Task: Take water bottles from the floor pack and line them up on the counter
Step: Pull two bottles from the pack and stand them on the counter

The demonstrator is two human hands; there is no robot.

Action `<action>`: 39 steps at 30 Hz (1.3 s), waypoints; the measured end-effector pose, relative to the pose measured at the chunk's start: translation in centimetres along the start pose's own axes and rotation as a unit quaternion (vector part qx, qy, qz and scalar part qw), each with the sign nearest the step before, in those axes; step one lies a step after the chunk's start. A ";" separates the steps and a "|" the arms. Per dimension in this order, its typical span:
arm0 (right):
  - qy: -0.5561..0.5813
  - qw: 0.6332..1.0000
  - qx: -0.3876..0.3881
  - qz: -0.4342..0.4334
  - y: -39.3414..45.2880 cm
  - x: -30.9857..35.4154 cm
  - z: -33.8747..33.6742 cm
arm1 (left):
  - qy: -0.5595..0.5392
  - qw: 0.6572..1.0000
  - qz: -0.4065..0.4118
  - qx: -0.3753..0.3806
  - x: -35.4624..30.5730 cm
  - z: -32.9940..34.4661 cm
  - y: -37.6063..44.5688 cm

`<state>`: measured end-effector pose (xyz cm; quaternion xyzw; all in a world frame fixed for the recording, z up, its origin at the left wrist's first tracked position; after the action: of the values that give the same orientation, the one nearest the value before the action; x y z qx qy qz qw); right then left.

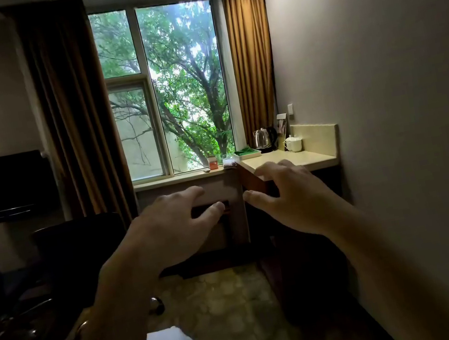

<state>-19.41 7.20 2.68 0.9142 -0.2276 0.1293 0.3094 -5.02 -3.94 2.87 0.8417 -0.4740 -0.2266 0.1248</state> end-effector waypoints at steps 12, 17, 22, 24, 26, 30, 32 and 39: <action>-0.019 0.999 -0.040 0.014 17.2 3.2 9.5 | -0.023 0.999 0.034 0.023 13.3 2.6 15.5; -0.031 0.997 -0.066 0.025 22.5 2.8 11.9 | -0.045 0.995 0.080 0.030 15.8 3.9 21.5; -0.058 0.995 -0.064 0.047 26.8 0.2 13.5 | -0.069 0.992 0.102 0.024 16.9 6.0 27.4; -0.064 0.994 -0.069 0.054 28.5 -1.6 14.0 | -0.078 0.991 0.108 0.025 17.0 7.7 29.7; -0.064 0.994 -0.071 0.053 30.2 -3.5 14.6 | -0.074 0.990 0.110 0.039 17.2 9.8 32.0; -0.062 0.995 -0.069 0.049 34.2 -8.2 16.3 | -0.065 0.991 0.108 0.047 17.2 13.7 37.2; -0.060 0.994 -0.072 0.047 36.5 -11.0 16.5 | -0.058 0.990 0.122 0.047 16.2 15.4 40.3; -0.061 0.993 -0.079 0.063 44.1 -20.6 15.5 | -0.092 0.983 0.150 0.061 12.0 21.2 52.2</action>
<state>-57.61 -26.64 5.30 0.8769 -0.3127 0.0746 0.3574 -48.91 -41.16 3.55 0.7425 -0.6172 -0.2528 0.0620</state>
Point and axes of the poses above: each hand's wrist, its own y-axis towards the middle knuckle, its own z-axis out of the palm, x = y × z, the point moved 7 cm from there along y, towards the middle knuckle, and after that the axes turned 3 degrees about z, right-handed, at the moved point
